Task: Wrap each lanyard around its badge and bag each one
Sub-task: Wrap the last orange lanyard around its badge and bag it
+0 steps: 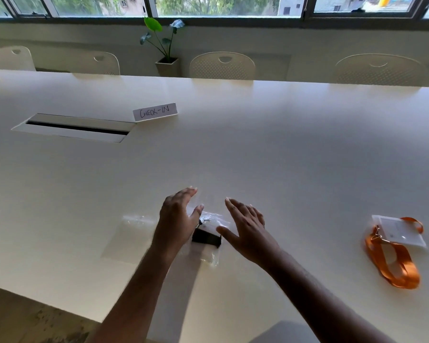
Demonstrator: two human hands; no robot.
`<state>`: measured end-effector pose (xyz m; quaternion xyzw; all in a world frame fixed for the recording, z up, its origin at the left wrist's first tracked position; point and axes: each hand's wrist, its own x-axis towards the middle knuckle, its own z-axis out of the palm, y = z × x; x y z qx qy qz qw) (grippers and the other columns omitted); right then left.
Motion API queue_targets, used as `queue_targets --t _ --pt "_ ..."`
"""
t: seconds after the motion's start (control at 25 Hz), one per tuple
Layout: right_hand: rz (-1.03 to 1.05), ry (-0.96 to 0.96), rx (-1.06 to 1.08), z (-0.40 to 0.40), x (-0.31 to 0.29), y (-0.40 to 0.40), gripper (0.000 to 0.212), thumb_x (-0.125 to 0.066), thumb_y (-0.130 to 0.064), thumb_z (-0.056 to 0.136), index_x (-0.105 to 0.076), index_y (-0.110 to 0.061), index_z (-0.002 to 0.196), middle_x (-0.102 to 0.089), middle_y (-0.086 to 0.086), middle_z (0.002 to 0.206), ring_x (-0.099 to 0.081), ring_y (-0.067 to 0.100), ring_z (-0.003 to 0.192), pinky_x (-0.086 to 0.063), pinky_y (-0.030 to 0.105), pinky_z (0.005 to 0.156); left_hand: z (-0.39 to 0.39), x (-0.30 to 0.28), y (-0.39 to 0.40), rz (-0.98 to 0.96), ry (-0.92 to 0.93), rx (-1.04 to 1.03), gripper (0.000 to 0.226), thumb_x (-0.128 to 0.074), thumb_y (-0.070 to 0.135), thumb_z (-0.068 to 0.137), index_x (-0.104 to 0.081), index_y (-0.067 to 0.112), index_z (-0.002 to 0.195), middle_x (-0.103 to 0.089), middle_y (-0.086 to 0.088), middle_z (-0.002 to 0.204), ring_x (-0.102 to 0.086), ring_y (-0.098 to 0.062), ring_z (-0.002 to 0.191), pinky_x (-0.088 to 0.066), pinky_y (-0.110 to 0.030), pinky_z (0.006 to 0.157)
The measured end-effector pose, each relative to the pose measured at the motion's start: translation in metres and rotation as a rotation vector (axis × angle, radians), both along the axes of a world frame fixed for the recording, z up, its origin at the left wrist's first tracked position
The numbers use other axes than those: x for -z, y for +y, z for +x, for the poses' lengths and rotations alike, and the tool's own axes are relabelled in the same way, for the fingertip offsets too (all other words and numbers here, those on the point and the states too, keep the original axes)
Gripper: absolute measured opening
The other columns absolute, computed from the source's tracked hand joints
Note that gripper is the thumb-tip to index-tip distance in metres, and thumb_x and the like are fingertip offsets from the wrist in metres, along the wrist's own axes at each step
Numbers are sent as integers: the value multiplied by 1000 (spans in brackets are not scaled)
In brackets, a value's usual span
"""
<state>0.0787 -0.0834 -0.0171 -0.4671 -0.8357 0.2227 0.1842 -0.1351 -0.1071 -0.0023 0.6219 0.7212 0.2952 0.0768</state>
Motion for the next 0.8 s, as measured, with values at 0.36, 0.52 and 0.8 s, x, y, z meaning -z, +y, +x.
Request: queue_targets --t 0.36,0.52,0.8 --pt "47 -130 119 102 10 9 81 -44 -58 104 -14 -15 166 -17 3 174 -3 16 162 8 36 130 98 4 33 -23 143 231 57 -71 34 95 -55 17 148 -53 -5 155 -52 -27 141 -41 -42 118" --pt "59 -145 186 154 14 11 79 -44 -57 104 -20 -12 165 -21 5 173 -7 19 162 9 37 129 147 7 37 -67 157 290 61 -68 38 96 -51 19 151 -48 -6 159 -46 -28 146 -36 -41 121" --pt "18 -80 297 246 5 18 61 -36 -23 102 -31 -13 162 -33 4 169 -19 14 160 13 29 126 216 16 37 -168 146 349 63 -60 45 100 -41 25 157 -35 0 167 -32 -25 154 -24 -37 124"
